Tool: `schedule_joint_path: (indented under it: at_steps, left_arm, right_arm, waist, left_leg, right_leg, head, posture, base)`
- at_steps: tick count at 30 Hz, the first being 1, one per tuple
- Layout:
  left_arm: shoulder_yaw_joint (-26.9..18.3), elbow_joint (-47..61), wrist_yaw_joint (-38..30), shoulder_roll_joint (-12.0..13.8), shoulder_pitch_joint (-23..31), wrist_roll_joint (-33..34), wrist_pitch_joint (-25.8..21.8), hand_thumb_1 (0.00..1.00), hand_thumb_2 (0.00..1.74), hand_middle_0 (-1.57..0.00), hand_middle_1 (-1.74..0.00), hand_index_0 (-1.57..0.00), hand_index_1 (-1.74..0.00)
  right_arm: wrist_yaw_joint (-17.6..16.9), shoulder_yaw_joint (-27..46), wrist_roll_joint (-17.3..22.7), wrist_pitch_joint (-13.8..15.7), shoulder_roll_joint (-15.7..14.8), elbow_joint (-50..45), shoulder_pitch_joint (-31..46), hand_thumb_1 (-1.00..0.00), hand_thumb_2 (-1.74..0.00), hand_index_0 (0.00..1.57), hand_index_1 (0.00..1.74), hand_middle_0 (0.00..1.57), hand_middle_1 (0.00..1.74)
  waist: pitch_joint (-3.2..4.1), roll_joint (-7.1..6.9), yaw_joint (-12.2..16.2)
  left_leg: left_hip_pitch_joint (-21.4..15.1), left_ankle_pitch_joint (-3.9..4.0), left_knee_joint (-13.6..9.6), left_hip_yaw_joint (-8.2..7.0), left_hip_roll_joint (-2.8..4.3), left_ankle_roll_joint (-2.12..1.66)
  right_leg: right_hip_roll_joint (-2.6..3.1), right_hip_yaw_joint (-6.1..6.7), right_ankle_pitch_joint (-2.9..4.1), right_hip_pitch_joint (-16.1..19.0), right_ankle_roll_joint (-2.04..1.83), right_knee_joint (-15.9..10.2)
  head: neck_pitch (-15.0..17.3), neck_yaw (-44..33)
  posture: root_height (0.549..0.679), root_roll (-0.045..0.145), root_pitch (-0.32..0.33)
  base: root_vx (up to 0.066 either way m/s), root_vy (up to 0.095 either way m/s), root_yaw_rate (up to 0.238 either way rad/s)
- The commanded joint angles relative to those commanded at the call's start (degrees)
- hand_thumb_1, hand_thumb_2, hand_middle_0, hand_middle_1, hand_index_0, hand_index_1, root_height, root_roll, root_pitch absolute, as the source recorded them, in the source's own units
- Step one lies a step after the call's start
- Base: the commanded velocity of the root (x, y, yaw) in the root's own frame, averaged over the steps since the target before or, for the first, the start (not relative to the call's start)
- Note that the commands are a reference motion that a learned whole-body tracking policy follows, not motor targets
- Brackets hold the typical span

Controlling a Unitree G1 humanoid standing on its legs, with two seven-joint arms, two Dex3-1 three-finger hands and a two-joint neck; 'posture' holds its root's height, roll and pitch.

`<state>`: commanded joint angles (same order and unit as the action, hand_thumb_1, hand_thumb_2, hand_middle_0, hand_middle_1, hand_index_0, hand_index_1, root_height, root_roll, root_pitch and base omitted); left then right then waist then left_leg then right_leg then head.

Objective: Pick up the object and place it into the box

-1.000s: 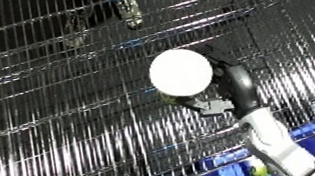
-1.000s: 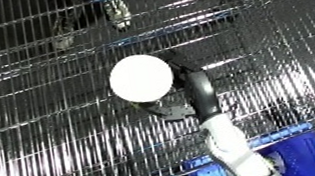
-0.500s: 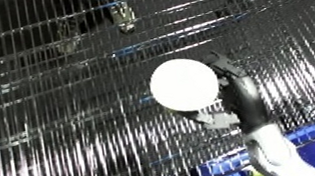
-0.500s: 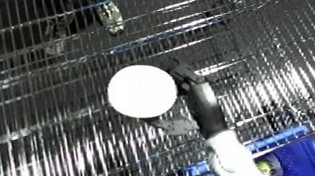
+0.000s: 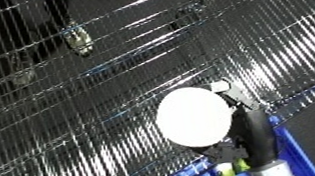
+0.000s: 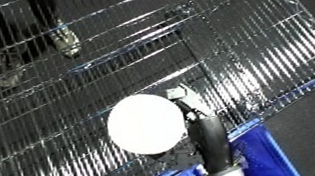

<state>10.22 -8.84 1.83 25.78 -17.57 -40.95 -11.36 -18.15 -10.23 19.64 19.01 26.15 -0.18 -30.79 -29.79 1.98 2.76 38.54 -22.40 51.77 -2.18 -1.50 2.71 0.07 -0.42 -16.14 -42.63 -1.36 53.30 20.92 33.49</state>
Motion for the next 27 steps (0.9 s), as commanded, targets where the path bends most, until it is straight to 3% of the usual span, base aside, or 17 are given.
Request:
schedule_joint_path:
  at_steps: [6, 12, 18, 26, 27]
  left_arm:
    - [-1.25, 0.76, -0.68, 0.22, 1.14, 0.47, -0.46, 1.00, 1.74, -1.57, -1.74, -1.57, -1.74]
    - [-2.63, 1.29, -0.89, -0.77, 3.82, 1.28, -2.11, 1.00, 1.74, -1.57, -1.74, -1.57, -1.74]
    - [-3.69, 1.76, -0.08, -1.93, 6.75, 0.71, -4.11, 1.00, 1.74, -1.57, -1.74, -1.57, -1.74]
    - [-4.31, 1.79, 1.14, -2.89, 7.68, 0.09, -5.24, 1.00, 1.74, -1.57, -1.74, -1.57, -1.74]
    - [-4.27, 1.81, 1.09, -2.89, 7.62, 0.00, -5.27, 1.00, 1.74, -1.57, -1.74, -1.57, -1.74]
  right_arm:
    - [-2.85, 2.97, -0.60, 2.18, -0.18, -2.65, 6.28, -0.95, -1.65, 1.49, 1.65, 1.49, 1.65]
    - [-5.25, 7.28, -0.94, 6.51, 0.13, -3.31, 13.62, -0.95, -1.65, 1.49, 1.65, 1.49, 1.65]
    - [-4.16, 11.98, 0.72, 8.88, 1.25, -3.49, 21.32, -0.95, -1.65, 1.49, 1.65, 1.49, 1.65]
    - [-2.70, 15.89, 2.04, 13.18, 1.88, -1.54, 27.06, -0.95, -1.65, 1.49, 1.65, 1.49, 1.65]
    - [-2.54, 16.09, 1.96, 13.33, 2.04, -1.51, 27.33, -0.90, -1.57, 1.41, 1.57, 1.41, 1.57]
  waist:
    - [0.00, -0.14, 1.82]
    - [0.00, -0.02, 4.07]
    - [0.00, 1.29, 7.24]
    - [0.00, 3.20, 10.64]
    - [0.00, 3.38, 10.96]
  left_leg:
    - [-0.66, 0.16, -1.62, -1.04, 0.33, 0.22]
    - [-2.60, 0.17, -3.42, -2.40, 0.94, 0.23]
    - [-6.31, 0.16, -5.76, -4.58, 1.46, 0.04]
    - [-10.45, 0.35, -8.77, -7.15, 1.52, -0.26]
    - [-10.77, 0.40, -9.05, -7.36, 1.47, -0.29]
  right_leg:
    - [0.82, 1.04, 0.81, 0.52, -0.28, -1.87]
    - [1.14, 2.03, 1.06, 2.08, -0.44, -3.41]
    - [0.95, 3.52, 1.23, 4.12, -0.41, -5.68]
    - [0.73, 5.30, 1.78, 5.88, -0.61, -8.64]
    - [0.77, 5.47, 1.84, 5.99, -0.62, -8.90]
  head:
    - [1.27, 9.44]
    - [1.87, 15.69]
    - [2.29, 18.46]
    - [1.56, 18.24]
    - [1.47, 18.41]
  posture:
    - [0.617, 0.049, 0.161]
    - [0.623, 0.055, 0.160]
    - [0.629, 0.070, 0.151]
    - [0.635, 0.086, 0.145]
    - [0.636, 0.087, 0.145]
  base:
    - [-0.056, 0.015, -0.131]
    - [-0.034, 0.044, -0.197]
    - [0.001, 0.095, -0.202]
    - [0.010, 0.066, -0.170]
    - [0.000, 0.039, -0.135]
